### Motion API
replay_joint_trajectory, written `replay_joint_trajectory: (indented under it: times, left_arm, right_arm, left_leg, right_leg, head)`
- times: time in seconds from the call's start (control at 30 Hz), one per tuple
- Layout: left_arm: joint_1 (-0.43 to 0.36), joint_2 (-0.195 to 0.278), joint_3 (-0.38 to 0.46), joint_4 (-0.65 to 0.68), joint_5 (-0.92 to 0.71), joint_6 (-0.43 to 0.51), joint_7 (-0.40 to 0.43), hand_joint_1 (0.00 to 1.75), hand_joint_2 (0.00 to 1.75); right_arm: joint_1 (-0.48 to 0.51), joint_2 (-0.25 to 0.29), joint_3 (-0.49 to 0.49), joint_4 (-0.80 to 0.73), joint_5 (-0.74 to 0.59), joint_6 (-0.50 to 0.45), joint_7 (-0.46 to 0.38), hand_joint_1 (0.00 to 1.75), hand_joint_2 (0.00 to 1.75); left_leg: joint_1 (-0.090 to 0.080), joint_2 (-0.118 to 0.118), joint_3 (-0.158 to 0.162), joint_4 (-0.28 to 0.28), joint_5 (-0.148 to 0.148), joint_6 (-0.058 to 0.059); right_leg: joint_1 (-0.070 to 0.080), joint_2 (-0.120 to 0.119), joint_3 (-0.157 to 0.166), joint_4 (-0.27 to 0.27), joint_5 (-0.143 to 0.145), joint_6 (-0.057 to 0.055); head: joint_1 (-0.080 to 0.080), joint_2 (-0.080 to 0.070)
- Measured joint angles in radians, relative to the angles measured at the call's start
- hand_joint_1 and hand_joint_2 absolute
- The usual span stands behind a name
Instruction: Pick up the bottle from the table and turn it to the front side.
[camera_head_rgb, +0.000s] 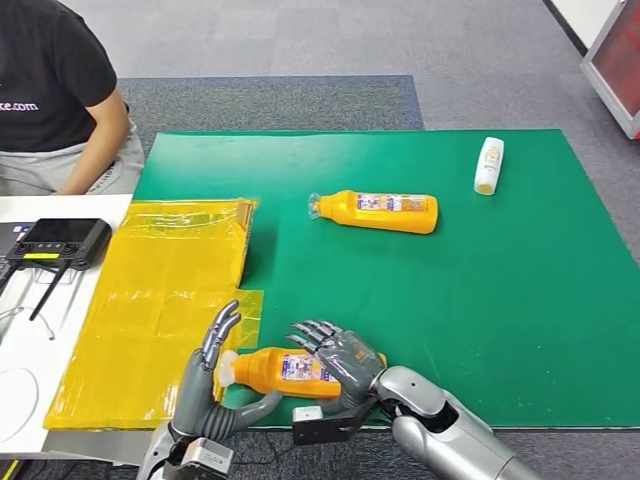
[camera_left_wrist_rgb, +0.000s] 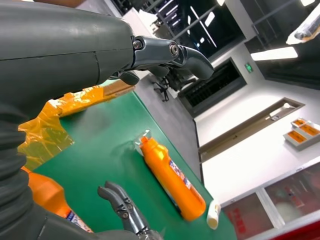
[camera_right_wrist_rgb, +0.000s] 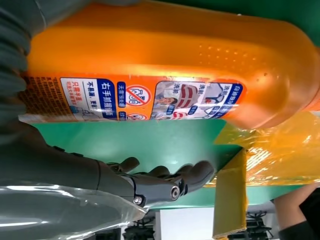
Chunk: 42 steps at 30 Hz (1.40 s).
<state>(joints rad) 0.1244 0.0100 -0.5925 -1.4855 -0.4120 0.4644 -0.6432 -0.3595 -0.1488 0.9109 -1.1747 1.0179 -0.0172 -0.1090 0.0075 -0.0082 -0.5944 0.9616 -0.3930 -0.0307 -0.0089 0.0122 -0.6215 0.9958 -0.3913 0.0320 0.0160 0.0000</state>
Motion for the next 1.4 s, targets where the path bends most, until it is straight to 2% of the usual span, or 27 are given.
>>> replay_joint_trajectory:
  times: [0.47, 0.57, 0.63, 0.67, 0.7, 0.8, 1.07, 1.23, 1.4]
  left_arm:
    - [0.007, 0.008, 0.000, 0.000, 0.014, 0.042, 0.009, 0.00, 1.75]
    - [0.014, 0.011, 0.002, 0.000, 0.016, 0.054, 0.018, 0.00, 1.75]
    - [0.019, 0.013, 0.004, 0.000, 0.015, 0.061, 0.026, 0.00, 1.75]
    - [0.020, 0.013, 0.006, 0.000, 0.014, 0.063, 0.028, 0.00, 1.75]
    - [0.021, 0.013, 0.007, 0.000, 0.013, 0.065, 0.029, 0.00, 1.75]
    - [0.022, 0.014, 0.013, 0.000, 0.009, 0.072, 0.033, 0.00, 1.75]
    - [0.020, 0.016, 0.028, -0.004, 0.003, 0.056, 0.035, 0.00, 1.75]
    - [0.013, 0.018, 0.036, -0.017, -0.004, 0.037, 0.035, 0.00, 1.75]
    - [0.009, 0.018, 0.044, -0.030, -0.006, 0.027, 0.035, 0.00, 1.75]
  right_arm:
    - [-0.019, -0.017, 0.019, 0.094, 0.023, -0.047, 0.069, 0.00, 1.75]
    - [0.003, -0.015, -0.020, 0.121, 0.067, -0.081, 0.127, 0.00, 1.75]
    - [0.025, -0.010, -0.058, 0.134, 0.096, -0.094, 0.159, 0.14, 1.75]
    - [0.032, -0.006, -0.072, 0.135, 0.100, -0.093, 0.163, 0.22, 1.75]
    - [0.040, -0.002, -0.086, 0.137, 0.104, -0.093, 0.166, 0.66, 1.75]
    - [0.060, 0.010, -0.126, 0.141, 0.111, -0.092, 0.172, 1.75, 1.75]
    - [0.084, 0.041, -0.211, 0.173, 0.105, -0.092, 0.184, 1.75, 1.75]
    - [0.089, 0.049, -0.234, 0.190, 0.100, -0.102, 0.168, 1.75, 1.75]
    - [0.101, 0.054, -0.245, 0.197, 0.100, -0.137, 0.150, 1.75, 1.75]
  left_leg:
    - [0.000, 0.000, 0.012, 0.000, -0.002, 0.002]
    - [0.000, 0.000, 0.024, 0.000, -0.007, 0.005]
    - [0.000, -0.001, 0.033, 0.000, -0.010, 0.008]
    - [0.000, -0.001, 0.035, 0.000, -0.011, 0.008]
    - [0.000, -0.001, 0.037, 0.000, -0.012, 0.009]
    - [0.001, -0.001, 0.043, 0.000, -0.014, 0.011]
    - [0.002, 0.000, 0.065, 0.000, -0.025, 0.017]
    - [0.002, 0.000, 0.082, 0.000, -0.037, 0.016]
    - [0.002, 0.000, 0.086, 0.000, -0.037, 0.021]
  right_leg:
    - [0.000, 0.000, 0.012, -0.003, -0.002, 0.003]
    - [0.000, 0.000, 0.022, -0.006, -0.009, 0.002]
    - [0.001, -0.001, 0.031, -0.009, -0.013, 0.003]
    - [0.001, -0.001, 0.033, -0.010, -0.013, 0.004]
    - [0.001, -0.001, 0.036, -0.011, -0.014, 0.005]
    - [0.001, -0.001, 0.044, -0.015, -0.015, 0.007]
    - [0.003, 0.000, 0.069, -0.025, -0.024, 0.013]
    - [0.003, 0.000, 0.088, -0.028, -0.032, 0.015]
    - [0.003, 0.000, 0.093, -0.030, -0.033, 0.016]
  head:
    - [0.000, 0.000]
    - [0.000, 0.000]
    - [0.000, 0.000]
    - [0.000, 0.000]
    - [0.000, 0.000]
    - [0.000, 0.000]
    - [0.000, 0.000]
    - [0.000, 0.000]
    - [0.000, 0.000]
